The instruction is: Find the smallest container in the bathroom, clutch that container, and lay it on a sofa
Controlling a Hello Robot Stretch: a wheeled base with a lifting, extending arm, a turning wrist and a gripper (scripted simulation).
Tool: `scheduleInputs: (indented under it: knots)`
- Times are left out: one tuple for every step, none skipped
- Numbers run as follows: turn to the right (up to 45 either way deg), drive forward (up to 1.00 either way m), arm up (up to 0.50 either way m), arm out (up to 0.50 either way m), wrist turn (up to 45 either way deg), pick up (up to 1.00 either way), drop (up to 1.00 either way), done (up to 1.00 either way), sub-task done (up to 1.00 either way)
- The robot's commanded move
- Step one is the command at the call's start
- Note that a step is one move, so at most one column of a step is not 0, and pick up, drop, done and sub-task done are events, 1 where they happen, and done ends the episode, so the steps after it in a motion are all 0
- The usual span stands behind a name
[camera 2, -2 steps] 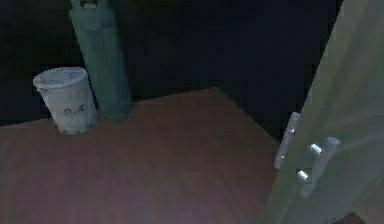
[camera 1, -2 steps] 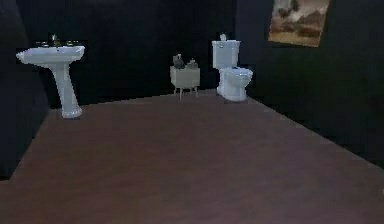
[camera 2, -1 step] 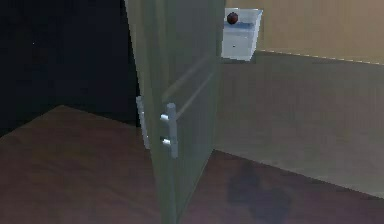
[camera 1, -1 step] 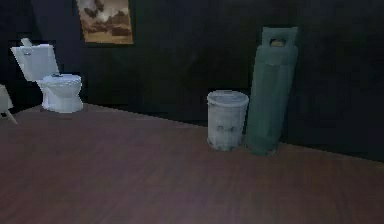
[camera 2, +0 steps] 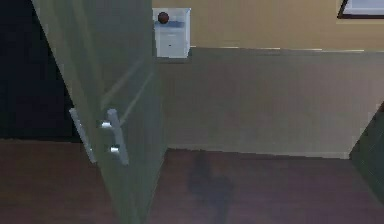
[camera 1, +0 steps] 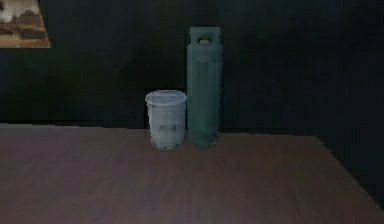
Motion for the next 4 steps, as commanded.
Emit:
scheduleInputs:
  knots:
    - [0.0,0.6,0.0,0.0,0.0,0.0,0.0,0.0,0.0]
    - [21.0,0.0,0.0,0.0,0.0,0.0,0.0,0.0,0.0]
    - [0.0,0.85,0.0,0.0,0.0,0.0,0.0,0.0,0.0]
    - [-45.0,0.0,0.0,0.0,0.0,0.0,0.0,0.0,0.0]
